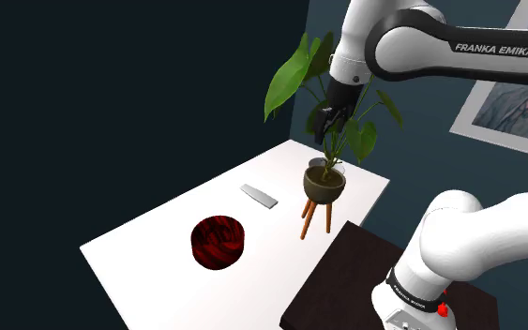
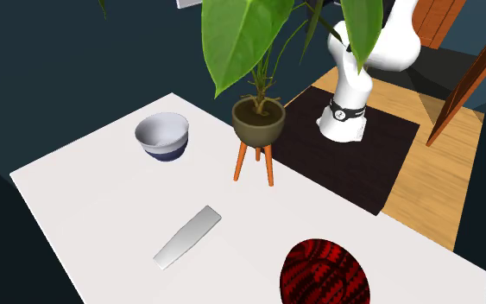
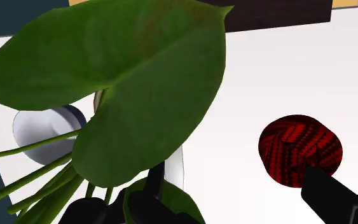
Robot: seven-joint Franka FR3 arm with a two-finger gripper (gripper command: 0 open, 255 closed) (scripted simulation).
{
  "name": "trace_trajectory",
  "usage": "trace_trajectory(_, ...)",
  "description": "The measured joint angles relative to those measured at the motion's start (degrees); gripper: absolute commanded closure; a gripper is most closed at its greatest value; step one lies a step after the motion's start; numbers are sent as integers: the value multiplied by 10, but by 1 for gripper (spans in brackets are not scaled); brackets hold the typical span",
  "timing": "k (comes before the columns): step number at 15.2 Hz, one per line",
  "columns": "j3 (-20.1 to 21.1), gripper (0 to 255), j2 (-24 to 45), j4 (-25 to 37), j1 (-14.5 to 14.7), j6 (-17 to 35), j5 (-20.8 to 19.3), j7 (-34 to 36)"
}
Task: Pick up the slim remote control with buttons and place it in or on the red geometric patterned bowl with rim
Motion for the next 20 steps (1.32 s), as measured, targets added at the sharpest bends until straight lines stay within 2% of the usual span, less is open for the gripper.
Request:
trace_trajectory(3,-5,0,15,-5,-1,19,-2,-4)
trace_trajectory(9,-34,0,101,-28,-10,119,-12,-30)
trace_trajectory(14,-57,0,199,-25,-17,208,-17,-54)
trace_trajectory(20,-83,0,329,10,-23,294,-11,-89)
